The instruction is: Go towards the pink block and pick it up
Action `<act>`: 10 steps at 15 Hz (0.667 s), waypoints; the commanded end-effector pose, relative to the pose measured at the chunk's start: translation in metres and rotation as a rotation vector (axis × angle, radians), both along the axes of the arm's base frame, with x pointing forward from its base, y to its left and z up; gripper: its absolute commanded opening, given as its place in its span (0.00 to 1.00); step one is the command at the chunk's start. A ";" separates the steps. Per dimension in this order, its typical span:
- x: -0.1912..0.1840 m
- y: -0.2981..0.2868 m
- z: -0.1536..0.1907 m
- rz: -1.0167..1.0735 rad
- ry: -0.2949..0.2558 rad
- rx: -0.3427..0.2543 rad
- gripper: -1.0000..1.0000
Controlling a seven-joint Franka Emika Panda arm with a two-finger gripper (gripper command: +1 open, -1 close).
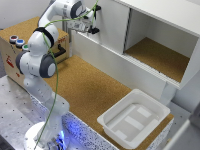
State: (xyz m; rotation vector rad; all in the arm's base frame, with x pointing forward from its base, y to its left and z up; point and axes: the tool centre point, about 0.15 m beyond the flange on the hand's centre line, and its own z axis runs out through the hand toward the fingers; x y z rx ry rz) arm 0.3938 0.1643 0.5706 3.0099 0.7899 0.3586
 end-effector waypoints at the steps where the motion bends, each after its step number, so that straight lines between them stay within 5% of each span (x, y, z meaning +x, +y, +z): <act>1: -0.067 0.020 -0.030 0.181 -0.030 0.017 1.00; 10: -0.077 0.150 -0.036 0.273 0.038 0.047 1.00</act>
